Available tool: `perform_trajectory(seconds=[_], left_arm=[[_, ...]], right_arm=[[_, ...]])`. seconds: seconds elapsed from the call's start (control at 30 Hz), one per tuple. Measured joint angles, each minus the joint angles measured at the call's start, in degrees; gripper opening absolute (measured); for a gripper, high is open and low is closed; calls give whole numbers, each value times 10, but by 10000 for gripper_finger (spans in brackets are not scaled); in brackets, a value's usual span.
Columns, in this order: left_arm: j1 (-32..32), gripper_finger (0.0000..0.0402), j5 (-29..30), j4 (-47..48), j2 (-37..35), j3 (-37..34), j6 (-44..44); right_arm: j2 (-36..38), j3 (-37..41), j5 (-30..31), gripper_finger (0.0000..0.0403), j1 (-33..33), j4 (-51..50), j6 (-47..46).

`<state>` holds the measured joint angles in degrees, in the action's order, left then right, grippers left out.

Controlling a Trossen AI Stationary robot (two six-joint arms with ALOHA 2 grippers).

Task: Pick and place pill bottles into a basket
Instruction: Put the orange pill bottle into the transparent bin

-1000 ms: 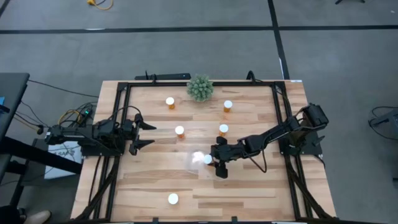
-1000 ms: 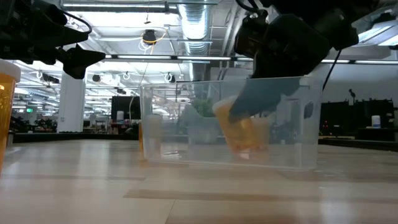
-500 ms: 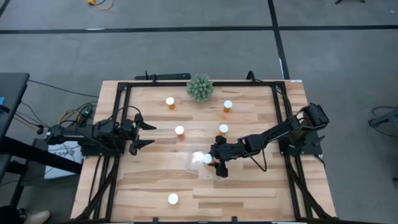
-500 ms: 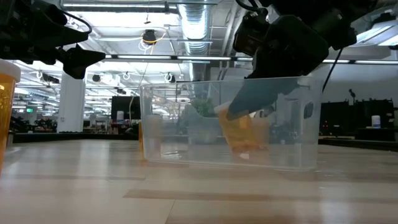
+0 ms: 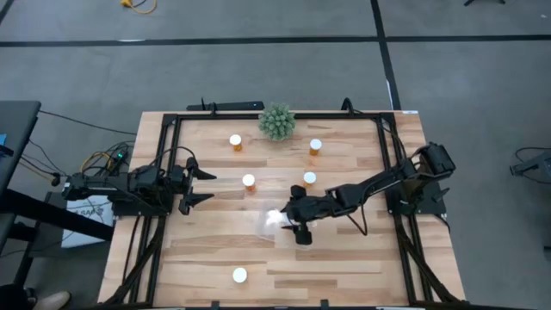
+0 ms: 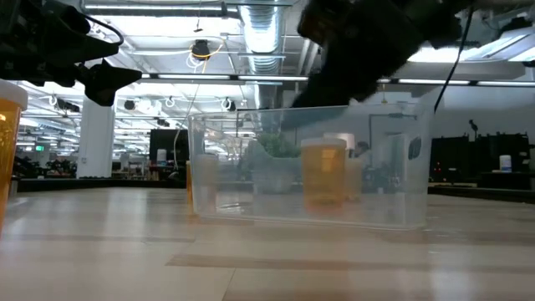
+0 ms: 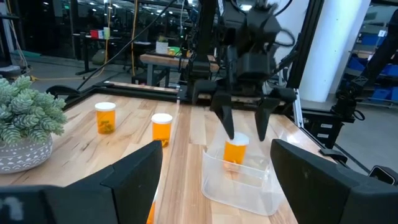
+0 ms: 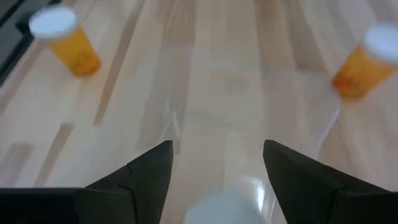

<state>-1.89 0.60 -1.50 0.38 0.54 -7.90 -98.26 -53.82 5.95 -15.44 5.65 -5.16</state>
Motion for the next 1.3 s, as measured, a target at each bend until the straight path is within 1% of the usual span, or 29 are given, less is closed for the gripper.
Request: perform_trajectory(seconds=[0.3, 0.4, 0.57, 0.8, 0.93, 1.13, 1.2, 1.3], left_arm=[[0, 290, 0, 0, 0, 0, 1], [0, 290, 0, 0, 0, 0, 0], [0, 290, 0, 0, 0, 0, 1], [0, 290, 0, 0, 0, 0, 0], [0, 290, 0, 0, 0, 0, 1], [0, 290, 0, 0, 0, 0, 1], [0, 290, 0, 0, 0, 0, 1], [0, 290, 0, 0, 0, 0, 0]], right_arm=[[6, -92, 1, 246, 29, -50, 37], [28, -116, 0, 246, 41, -46, 37], [87, -123, 1, 246, 69, -59, 37], [150, -122, 48, 246, 116, -184, 28], [184, -100, 69, 246, 131, -199, -2], [254, -23, 117, 246, 127, -193, -72], [272, -3, 139, 246, 121, -188, -90], [296, 29, 191, 246, 113, -190, -118]])
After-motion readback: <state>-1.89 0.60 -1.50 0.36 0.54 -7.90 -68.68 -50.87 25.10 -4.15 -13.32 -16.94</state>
